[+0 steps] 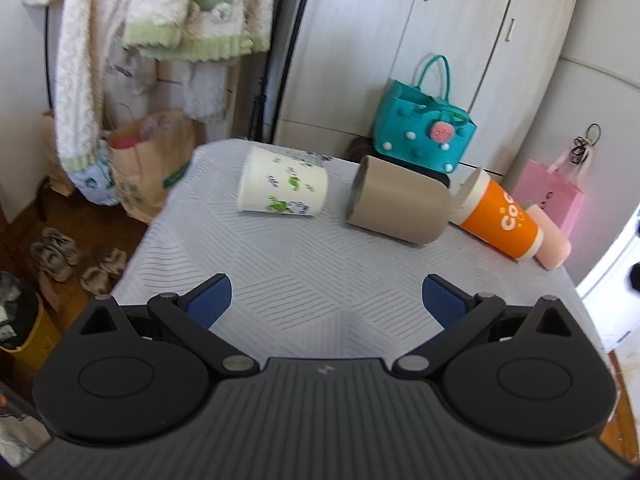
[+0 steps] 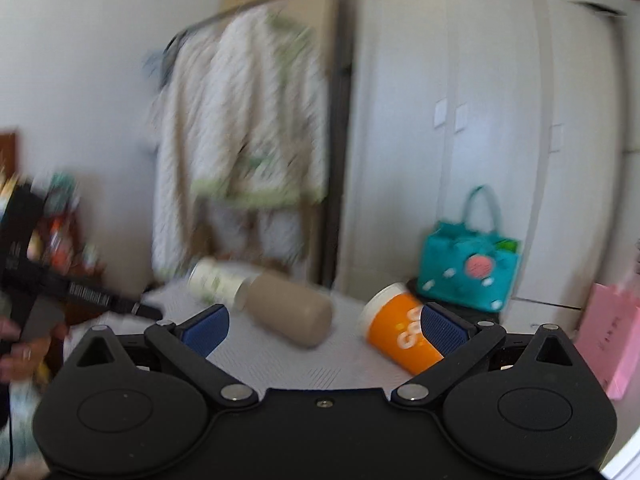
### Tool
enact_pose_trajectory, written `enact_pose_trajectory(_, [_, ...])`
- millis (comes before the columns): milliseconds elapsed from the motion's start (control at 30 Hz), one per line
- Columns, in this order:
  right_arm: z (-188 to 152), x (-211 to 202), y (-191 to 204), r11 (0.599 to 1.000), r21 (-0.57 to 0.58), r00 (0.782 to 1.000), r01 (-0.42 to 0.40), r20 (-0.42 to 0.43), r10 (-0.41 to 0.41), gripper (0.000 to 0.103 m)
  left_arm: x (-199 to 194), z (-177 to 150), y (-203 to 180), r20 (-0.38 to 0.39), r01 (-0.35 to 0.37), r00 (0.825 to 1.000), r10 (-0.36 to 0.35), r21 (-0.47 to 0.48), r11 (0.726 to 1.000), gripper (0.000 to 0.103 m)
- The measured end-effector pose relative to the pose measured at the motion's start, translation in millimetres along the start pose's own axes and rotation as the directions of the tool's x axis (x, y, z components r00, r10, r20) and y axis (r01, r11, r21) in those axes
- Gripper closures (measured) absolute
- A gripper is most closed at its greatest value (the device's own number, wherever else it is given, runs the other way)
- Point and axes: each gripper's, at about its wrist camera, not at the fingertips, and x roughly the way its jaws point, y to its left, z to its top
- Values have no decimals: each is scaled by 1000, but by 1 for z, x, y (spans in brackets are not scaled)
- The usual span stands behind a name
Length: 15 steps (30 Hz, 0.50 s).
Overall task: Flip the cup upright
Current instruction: 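Move the right tool to the lying beige tumbler and close around its base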
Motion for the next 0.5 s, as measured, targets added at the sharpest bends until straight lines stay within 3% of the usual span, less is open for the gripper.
enact_pose_trajectory(67, [7,17,5,994,-97,997,-53,-52,48,0,7,3,-3,-8,20,1000,-20,-3,1000,0])
enact_pose_trajectory(267, [20,65,19,953,-279,986,-123,-144,85,0,31,12,-13,-14,40,999,-40,-12,999,0])
enact_pose_trajectory(500, [20,122,37,862,-461,966,-209,-237,108,0,65,17,-7,-52,56,997,-60,-77,995,1])
